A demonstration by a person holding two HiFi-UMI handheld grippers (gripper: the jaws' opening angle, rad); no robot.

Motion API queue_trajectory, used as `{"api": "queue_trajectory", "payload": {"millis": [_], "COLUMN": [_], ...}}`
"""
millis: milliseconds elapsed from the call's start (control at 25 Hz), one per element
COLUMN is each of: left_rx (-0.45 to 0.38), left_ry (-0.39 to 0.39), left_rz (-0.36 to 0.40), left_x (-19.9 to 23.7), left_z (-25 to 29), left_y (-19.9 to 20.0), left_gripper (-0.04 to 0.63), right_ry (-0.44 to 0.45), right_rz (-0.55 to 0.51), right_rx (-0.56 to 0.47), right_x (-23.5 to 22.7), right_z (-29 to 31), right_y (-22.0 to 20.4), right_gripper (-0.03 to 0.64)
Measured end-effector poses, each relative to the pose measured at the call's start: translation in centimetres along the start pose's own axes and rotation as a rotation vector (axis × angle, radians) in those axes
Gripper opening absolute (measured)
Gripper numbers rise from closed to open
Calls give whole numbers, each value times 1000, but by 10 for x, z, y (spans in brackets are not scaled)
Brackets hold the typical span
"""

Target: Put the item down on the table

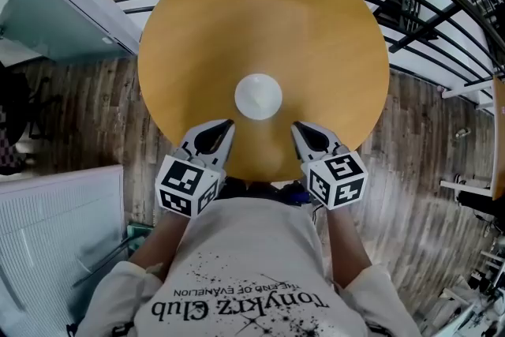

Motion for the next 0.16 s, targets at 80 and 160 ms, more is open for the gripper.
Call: {"api": "queue_trajectory", "payload": {"millis": [80, 160], "left_rx": [1, 2], "left_ry": [-1, -2], "left_rz": [-1, -3], "left_x": [2, 3], "left_z": [-2, -4], "left_y": [-1, -1], "left_gripper": [25, 25], "right_ry": [-2, -5], "right_rz": [1, 1], "right_rx": [-3, -5], "right_x": [2, 4], "right_z": [1, 1], "right_y": [1, 2], "right_gripper": [25, 25]}}
Point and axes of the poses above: the fingertips, and each gripper's own axes: z forward along the fingers, x to its left, y out of its top, the point moved 4 cm from there along -z, backward along the fingers, and after that the axes turned 2 degrees about -z, right-handed, at the moved point
